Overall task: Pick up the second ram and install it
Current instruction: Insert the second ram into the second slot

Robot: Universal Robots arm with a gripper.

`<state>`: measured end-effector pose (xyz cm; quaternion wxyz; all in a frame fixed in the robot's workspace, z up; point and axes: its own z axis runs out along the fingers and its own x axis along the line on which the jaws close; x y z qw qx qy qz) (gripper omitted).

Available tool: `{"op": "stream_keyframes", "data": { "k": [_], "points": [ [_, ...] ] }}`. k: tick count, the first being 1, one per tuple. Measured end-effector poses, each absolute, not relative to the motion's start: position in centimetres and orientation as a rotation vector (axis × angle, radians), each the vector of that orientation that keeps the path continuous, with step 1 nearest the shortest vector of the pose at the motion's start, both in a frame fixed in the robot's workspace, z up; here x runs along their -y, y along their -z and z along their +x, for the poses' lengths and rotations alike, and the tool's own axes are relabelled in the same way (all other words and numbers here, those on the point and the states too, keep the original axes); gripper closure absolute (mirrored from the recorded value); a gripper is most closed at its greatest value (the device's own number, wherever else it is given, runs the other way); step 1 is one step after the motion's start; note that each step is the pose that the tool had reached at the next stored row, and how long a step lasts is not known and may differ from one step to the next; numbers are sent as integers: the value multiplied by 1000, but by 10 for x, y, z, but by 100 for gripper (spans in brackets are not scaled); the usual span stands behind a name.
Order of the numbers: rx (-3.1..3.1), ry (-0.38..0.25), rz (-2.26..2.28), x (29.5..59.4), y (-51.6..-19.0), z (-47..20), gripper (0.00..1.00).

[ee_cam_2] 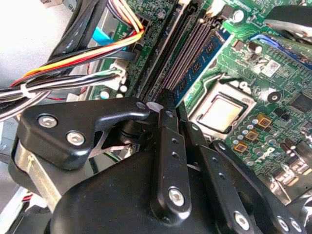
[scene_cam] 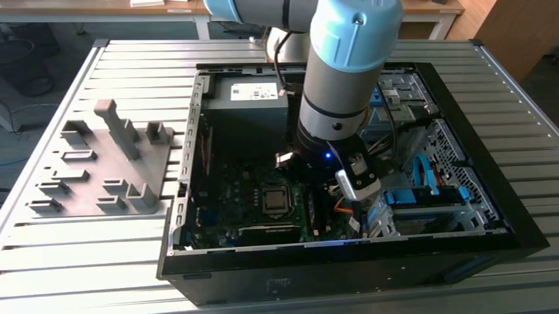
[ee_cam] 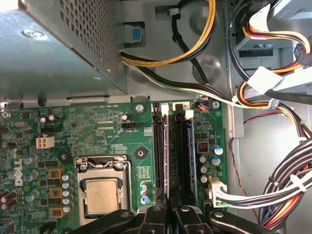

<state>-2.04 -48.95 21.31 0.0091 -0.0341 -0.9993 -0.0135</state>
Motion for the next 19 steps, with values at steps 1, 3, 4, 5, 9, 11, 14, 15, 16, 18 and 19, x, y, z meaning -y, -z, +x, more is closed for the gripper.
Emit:
{"op": "stream_keyframes", "data": {
  "k": [1,3,4,5,9,11,14,15,16,18,19],
  "points": [
    [3121,42,-107,489,-213,-20,86],
    [3121,42,-107,489,-212,-20,86],
    [3121,43,-107,489,-212,-20,86],
    [3121,42,-107,489,-212,-20,86],
    [3121,42,-107,489,-211,-20,86],
    [3121,42,-107,489,-211,-20,86],
    [3121,42,-106,489,-210,-20,86],
    [3121,42,-104,489,-210,-20,86],
    [3121,42,-100,489,-210,-20,86],
    [3121,42,-93,489,-210,-20,86],
    [3121,42,-92,489,-210,-20,86]
  ]
}}
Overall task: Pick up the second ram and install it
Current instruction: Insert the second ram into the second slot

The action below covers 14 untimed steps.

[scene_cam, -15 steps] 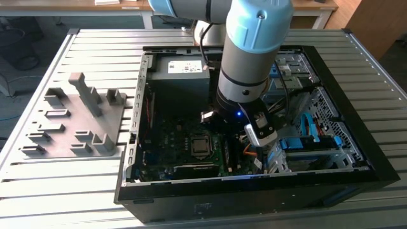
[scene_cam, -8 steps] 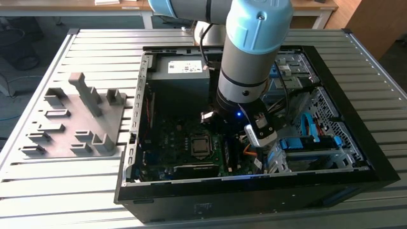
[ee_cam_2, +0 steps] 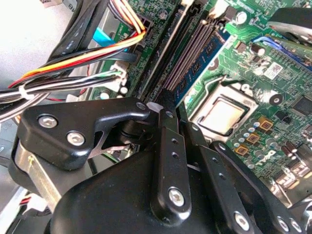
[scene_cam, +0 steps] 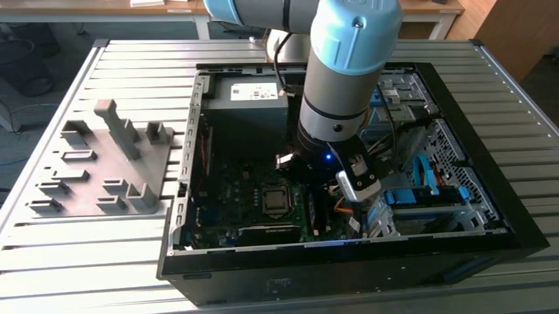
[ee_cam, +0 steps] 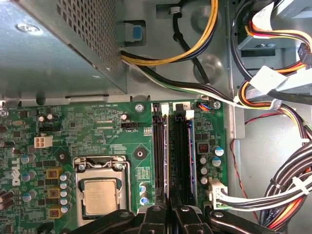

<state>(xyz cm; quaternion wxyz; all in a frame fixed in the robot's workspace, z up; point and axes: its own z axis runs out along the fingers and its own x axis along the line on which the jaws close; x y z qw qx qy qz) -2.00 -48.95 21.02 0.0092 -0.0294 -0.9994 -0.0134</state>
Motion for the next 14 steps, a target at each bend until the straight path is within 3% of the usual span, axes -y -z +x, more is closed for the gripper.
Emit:
{"op": "stream_keyframes", "data": {
  "k": [14],
  "points": [
    [3122,42,-60,489,-209,-18,86]
  ]
}}
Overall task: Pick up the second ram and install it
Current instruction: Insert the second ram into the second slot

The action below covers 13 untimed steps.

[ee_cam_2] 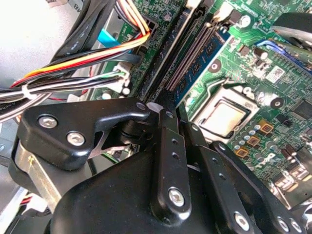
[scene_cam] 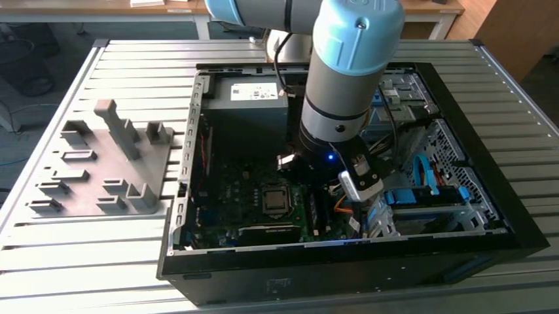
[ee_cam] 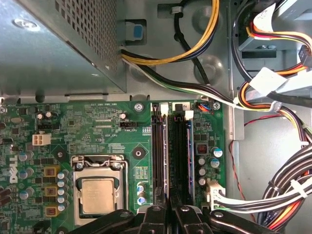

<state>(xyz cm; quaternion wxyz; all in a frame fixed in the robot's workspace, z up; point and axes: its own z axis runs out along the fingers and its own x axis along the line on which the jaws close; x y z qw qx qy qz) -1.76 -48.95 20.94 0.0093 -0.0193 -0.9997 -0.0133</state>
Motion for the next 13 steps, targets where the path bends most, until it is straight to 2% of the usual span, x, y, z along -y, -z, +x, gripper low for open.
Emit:
{"op": "stream_keyframes", "data": {
  "k": [13],
  "points": [
    [3122,42,-48,489,-208,-16,86]
  ]
}}
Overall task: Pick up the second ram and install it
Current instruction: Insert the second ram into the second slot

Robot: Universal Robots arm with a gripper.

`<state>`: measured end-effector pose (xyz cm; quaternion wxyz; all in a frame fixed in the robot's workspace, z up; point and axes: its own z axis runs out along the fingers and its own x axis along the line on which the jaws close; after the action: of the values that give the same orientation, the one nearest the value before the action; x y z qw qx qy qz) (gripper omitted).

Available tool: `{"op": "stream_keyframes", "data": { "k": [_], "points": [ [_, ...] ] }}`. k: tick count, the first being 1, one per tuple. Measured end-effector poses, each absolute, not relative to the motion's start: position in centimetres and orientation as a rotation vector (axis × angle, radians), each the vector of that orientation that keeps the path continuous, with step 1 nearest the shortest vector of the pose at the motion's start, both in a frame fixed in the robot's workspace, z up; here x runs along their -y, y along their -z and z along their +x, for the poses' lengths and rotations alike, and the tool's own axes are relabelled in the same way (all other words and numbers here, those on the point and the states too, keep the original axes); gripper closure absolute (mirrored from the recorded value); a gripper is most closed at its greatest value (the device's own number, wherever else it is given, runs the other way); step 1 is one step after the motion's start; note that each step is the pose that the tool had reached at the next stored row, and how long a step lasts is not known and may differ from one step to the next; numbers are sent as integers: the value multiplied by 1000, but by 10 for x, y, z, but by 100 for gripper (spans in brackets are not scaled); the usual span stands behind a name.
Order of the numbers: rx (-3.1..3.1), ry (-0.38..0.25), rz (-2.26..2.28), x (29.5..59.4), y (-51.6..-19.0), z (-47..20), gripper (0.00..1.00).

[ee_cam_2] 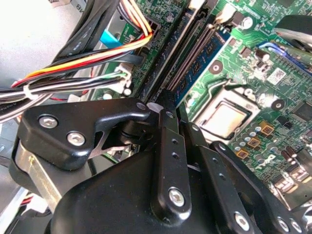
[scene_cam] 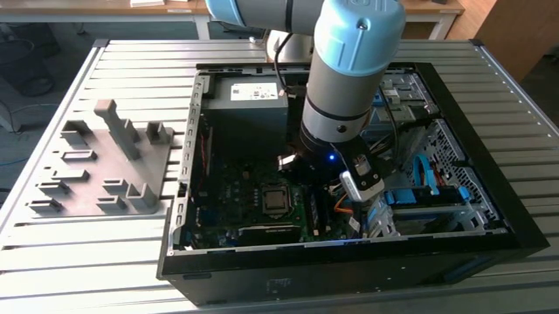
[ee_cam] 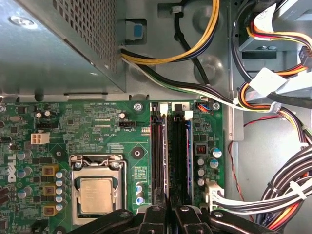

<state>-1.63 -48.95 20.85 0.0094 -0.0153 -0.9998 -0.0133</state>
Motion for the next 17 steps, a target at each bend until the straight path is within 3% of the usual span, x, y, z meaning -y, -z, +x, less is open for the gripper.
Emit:
{"op": "stream_keyframes", "data": {
  "k": [17],
  "points": [
    [3122,41,-43,489,-203,-16,86]
  ]
}}
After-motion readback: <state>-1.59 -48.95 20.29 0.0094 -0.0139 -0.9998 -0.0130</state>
